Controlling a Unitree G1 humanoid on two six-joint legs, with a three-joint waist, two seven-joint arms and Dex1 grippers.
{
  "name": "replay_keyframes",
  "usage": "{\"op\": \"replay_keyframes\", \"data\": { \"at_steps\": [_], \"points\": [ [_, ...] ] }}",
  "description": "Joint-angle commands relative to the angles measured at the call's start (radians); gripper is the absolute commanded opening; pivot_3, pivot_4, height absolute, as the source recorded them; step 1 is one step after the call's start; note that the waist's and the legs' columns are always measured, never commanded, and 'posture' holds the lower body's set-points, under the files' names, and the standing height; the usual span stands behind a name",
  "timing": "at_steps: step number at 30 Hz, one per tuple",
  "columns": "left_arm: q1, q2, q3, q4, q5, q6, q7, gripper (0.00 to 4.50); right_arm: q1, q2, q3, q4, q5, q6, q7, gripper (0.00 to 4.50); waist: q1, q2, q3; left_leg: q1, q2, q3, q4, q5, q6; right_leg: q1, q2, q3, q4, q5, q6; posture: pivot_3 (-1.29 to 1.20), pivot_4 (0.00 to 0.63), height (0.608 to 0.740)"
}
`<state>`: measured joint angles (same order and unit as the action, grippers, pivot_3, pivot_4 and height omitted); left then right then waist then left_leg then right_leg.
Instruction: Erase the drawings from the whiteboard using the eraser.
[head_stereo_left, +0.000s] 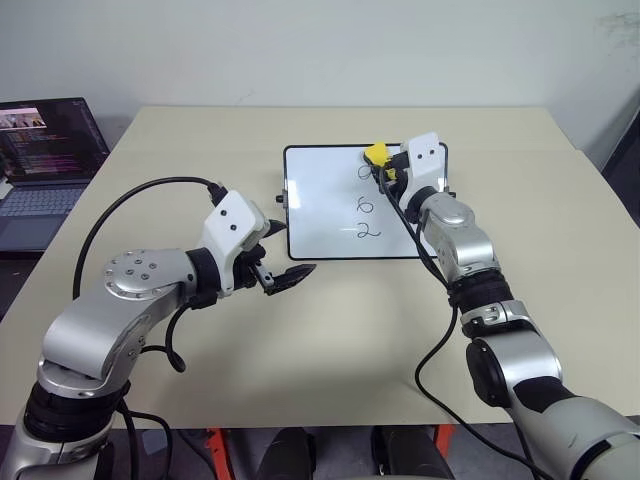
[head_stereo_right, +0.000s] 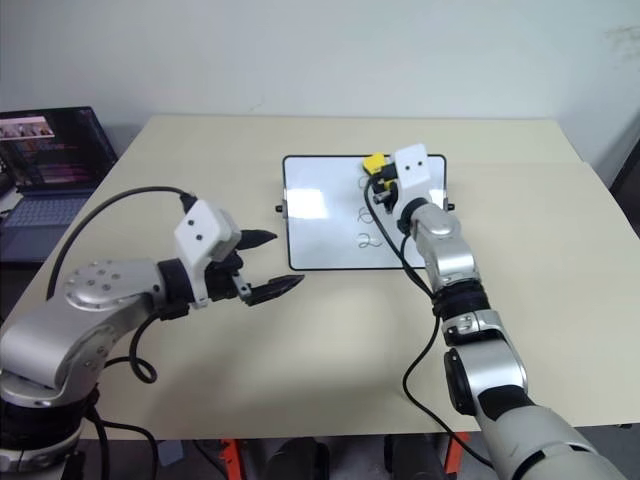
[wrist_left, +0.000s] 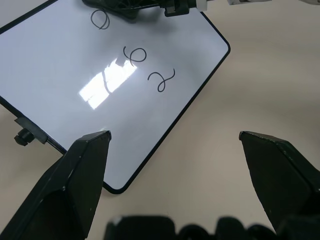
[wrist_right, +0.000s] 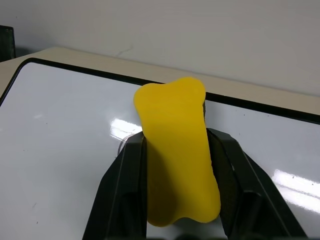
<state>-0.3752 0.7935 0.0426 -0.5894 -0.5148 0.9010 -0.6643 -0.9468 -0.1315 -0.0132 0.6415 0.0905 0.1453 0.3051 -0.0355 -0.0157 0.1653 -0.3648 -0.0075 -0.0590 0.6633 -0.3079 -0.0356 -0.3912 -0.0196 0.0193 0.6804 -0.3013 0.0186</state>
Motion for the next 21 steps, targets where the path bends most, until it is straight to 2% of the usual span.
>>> {"op": "replay_keyframes", "data": {
  "at_steps": [1, 15, 21],
  "points": [
    [-0.004, 0.006, 0.026, -0.036, -0.015, 0.006, 0.008, 4.50, -0.018, 0.018, 0.008, 0.019, -0.011, -0.022, -0.003, 1.37, -0.001, 0.000, 0.000, 0.000, 0.000, 0.000, 0.000, 0.000, 0.000, 0.000, 0.000, 0.000, 0.000, 0.000, 0.000, 0.00, 0.150, 0.740],
    [-0.005, 0.010, 0.029, -0.040, -0.022, 0.013, 0.015, 4.50, 0.060, 0.147, 0.064, -0.042, -0.023, -0.008, -0.005, 1.37, -0.016, 0.000, 0.000, 0.000, 0.000, 0.000, 0.000, 0.000, 0.000, 0.000, 0.000, 0.000, 0.000, 0.000, 0.000, 0.00, 0.150, 0.740],
    [-0.001, 0.007, 0.026, -0.042, -0.024, 0.011, 0.017, 4.50, 0.109, 0.134, 0.067, -0.152, -0.016, 0.039, 0.004, 1.37, -0.015, 0.000, 0.000, 0.000, 0.000, -0.001, 0.000, 0.000, 0.000, 0.000, 0.000, 0.000, 0.000, 0.000, 0.000, 0.00, 0.150, 0.740]
  ]
}}
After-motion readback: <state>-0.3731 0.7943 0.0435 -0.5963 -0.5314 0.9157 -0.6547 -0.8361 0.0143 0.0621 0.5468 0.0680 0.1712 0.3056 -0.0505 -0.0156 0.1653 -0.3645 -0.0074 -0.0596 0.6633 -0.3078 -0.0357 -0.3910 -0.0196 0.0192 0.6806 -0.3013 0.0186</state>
